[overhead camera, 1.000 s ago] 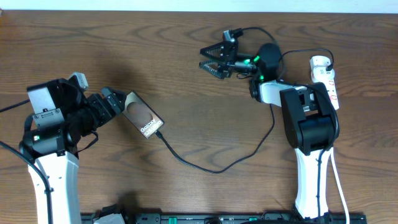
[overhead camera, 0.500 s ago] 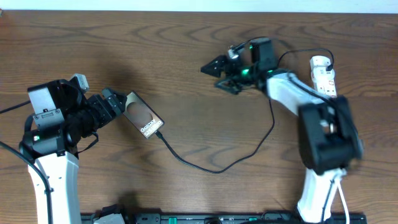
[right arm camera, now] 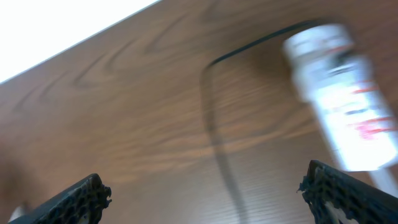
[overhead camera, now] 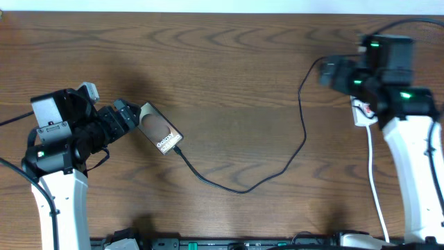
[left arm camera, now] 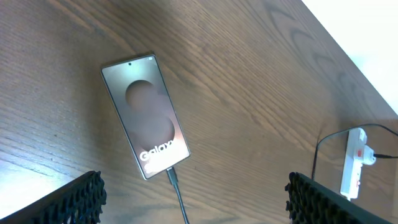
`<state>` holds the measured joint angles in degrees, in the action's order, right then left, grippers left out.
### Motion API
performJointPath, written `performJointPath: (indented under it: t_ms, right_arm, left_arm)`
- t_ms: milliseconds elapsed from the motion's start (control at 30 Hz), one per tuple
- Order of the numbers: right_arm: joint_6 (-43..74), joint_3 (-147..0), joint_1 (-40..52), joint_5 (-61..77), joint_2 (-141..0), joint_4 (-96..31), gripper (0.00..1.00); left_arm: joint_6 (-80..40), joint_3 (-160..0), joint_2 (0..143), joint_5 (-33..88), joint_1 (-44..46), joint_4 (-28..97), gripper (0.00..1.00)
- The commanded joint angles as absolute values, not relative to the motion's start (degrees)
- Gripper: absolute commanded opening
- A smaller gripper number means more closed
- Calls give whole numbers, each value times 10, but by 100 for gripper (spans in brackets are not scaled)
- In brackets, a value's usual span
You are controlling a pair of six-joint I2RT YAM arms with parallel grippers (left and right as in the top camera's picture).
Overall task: Plug charger to phone and switch on socket
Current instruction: 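Move the right gripper to the white power strip's orange switch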
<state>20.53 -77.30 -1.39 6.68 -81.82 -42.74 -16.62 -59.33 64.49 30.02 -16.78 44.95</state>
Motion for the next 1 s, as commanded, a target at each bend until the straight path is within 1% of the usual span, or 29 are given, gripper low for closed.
performJointPath:
  t_ms: [0,133,200,267,367,533,700,967]
  right_arm:
    - [141,-776,-95,19,-817,-433,99]
    - [106,-782,-157,71,-837,-439,99]
    - [85,-797,-186,108,-860,-457,99]
    - [41,-835,-209,157,-906,-498,99]
    - [-12,-904,-218,183,-977,-571,99]
    - [-52,-1033,-218,187,-1103,-661,99]
    - [-63,-1090,-220,185,-1158,-671,99]
    - [-66,-1108,-224,179,-1213,-665,99]
  left_arm:
    - [-156,-593,643,292,-170,450,91]
    - [-156,-593,643,293,-170,450,91]
    - [-156,-593,643,293,-170,450,91]
    - [-156,-593,643,293,-170,450,91]
    - [-156,-593,643,293,-170,450,91]
    - [-156,-593,643,292,-170,456,91]
    - [-152,-593,643,288,-170,467,91]
    - [-152,-593,643,288,-170,467,91]
